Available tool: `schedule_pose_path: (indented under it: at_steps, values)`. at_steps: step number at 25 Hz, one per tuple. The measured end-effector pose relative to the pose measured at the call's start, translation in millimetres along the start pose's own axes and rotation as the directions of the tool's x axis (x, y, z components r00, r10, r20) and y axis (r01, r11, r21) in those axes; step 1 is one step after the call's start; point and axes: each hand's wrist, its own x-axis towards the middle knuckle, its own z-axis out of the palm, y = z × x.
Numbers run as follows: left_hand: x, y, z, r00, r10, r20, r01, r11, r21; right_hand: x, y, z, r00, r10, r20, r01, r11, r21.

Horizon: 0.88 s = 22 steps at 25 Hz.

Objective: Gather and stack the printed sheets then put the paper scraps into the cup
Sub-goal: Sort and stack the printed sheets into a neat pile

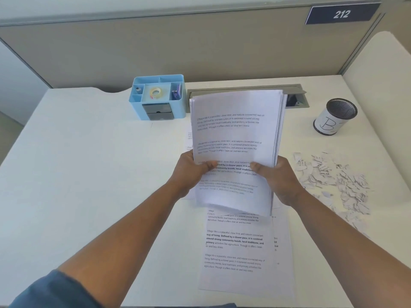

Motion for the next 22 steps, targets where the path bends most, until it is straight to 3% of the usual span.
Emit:
schedule_pose_path:
  at_steps: [3,8,11,17,22]
  values:
    - [8.5,-10.8,-1.3,0.997,-0.077,0.005,0.077,0.996,0.049,8.7,4.1,-11.7,0.995,0.097,-0.005,-0.097,0.994,0.047]
    - [29.4,-33.6,-16.6,0.94,-0.058,-0.337,0.186,0.913,0.362,20.8,22.1,-34.9,0.963,0.254,-0.092,-0.233,0.954,0.19]
    - [46.9,-37.8,-26.5,0.904,-0.136,-0.405,0.324,0.838,0.44,32.0,29.3,-38.3,0.945,0.307,-0.114,-0.272,0.929,0.249]
    - [68.9,-36.1,-27.7,0.878,-0.244,-0.411,0.407,0.834,0.373,57.9,36.3,-30.4,0.936,0.343,-0.075,-0.318,0.919,0.232]
    - [83.5,-32.2,-31.0,0.858,-0.331,-0.393,0.421,0.891,0.17,74.8,44.0,-22.1,0.928,0.37,-0.047,-0.351,0.91,0.218]
